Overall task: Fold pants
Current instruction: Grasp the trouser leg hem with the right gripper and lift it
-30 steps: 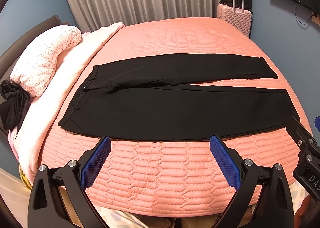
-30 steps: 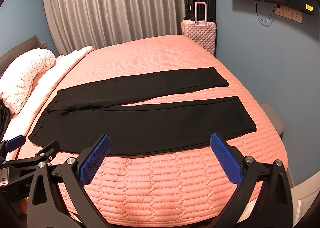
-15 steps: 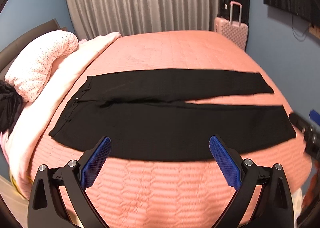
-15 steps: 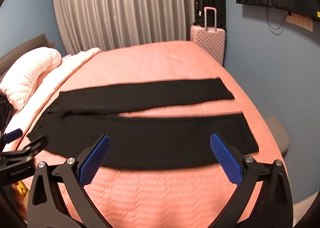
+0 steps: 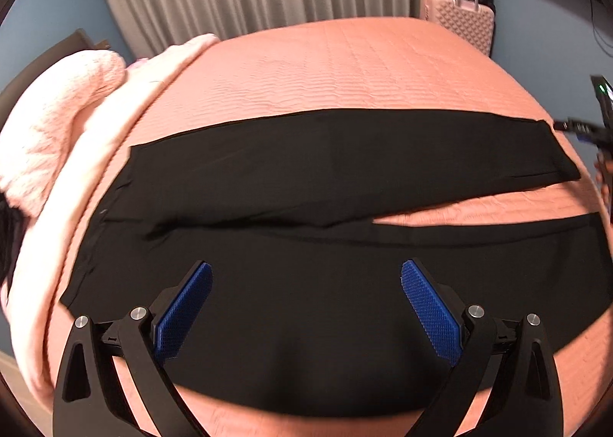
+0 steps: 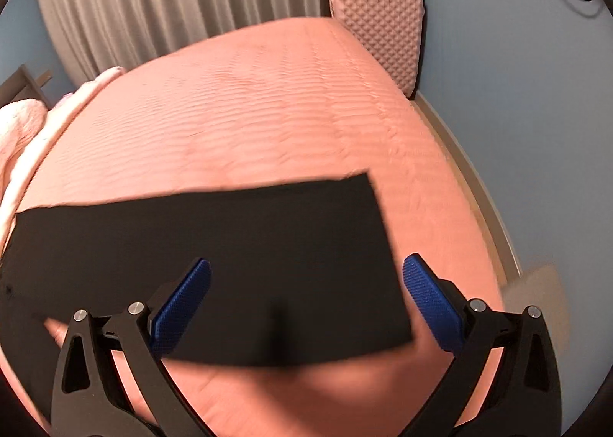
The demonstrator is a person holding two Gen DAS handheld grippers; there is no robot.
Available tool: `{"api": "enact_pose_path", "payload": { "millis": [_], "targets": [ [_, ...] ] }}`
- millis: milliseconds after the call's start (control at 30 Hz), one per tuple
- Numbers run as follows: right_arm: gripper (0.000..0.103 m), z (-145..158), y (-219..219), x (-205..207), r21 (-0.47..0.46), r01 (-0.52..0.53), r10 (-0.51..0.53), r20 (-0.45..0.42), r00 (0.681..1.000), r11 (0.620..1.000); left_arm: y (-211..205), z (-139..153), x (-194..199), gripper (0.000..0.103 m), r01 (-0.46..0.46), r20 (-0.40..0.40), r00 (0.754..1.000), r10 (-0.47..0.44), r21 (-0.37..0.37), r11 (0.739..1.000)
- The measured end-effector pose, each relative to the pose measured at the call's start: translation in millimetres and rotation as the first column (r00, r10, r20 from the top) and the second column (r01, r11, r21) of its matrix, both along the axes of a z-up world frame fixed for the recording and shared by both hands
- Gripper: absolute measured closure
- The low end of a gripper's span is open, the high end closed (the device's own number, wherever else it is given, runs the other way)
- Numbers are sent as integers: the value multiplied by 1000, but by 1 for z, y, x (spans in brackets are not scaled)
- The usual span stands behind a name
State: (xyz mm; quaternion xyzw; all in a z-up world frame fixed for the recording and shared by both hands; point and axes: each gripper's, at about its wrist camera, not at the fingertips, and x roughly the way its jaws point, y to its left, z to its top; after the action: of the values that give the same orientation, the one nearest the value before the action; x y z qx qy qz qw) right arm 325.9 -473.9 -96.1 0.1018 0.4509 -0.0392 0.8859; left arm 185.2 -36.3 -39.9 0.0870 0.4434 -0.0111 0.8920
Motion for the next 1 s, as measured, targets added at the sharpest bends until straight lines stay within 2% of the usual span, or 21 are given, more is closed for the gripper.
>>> {"api": "enact_pose_path", "payload": {
  "millis": [167,200,233,267,333,367,400,467,567,667,700,800,867,933,967,1000],
  "targets": [
    [5,-43,-6,55,10,-98,98,-95,991,995,-7,-28,44,5,-6,-22,1000,6,4,1000],
    [12,-50,-5,60,-1,-117,116,-108,987,993,-5,-32,50,5,-8,-27,1000,8,0,1000],
    [12,-51,-1,60,-32,-132,129,-76,989,991,-3,-36,56,5,-15,-33,999,15,-6,1000],
    [19,-51,2,58,-43,-140,138,-64,988,989,2,-41,64,5,-26,-43,999,25,-15,1000],
    [45,-47,1,55,-41,-136,134,-44,990,990,14,-47,75,5,-43,-57,998,41,-28,999],
    [80,-44,-4,54,15,-139,140,-29,990,990,25,-50,84,5,-65,-65,996,62,-42,997],
    [93,-43,-7,54,50,-142,144,-27,989,989,36,-50,91,5,-78,-70,995,74,-57,995],
    [95,-43,9,54,-48,-178,175,-53,983,983,75,-48,115,5,-148,-81,987,141,-89,985],
    [95,-43,14,56,-48,-157,154,-61,986,986,153,-45,166,5,-253,-107,965,241,-117,960],
    [95,-44,17,53,-45,-136,133,-60,989,990,239,-45,228,5,-360,-94,930,356,-34,932],
    [95,-43,16,52,-37,-123,121,-59,991,992,269,-42,247,6,-413,-63,909,413,8,911],
    [95,-44,13,53,-20,-88,87,-55,995,996,329,-42,291,5,-436,-43,898,437,31,899],
    [94,-45,11,52,-16,-67,66,-51,996,998,363,-58,321,6,-435,-115,894,432,5,901],
    [94,-46,10,52,-14,-51,50,-47,998,999,387,-79,340,8,-451,-191,878,438,-25,892],
    [94,-46,10,52,-19,-25,24,-45,999,1000,394,-90,346,21,-464,-210,868,450,-16,886],
    [93,-45,11,53,-23,-21,20,-46,999,1000,398,-97,349,38,-459,-230,869,438,-43,888]
  ]
}}
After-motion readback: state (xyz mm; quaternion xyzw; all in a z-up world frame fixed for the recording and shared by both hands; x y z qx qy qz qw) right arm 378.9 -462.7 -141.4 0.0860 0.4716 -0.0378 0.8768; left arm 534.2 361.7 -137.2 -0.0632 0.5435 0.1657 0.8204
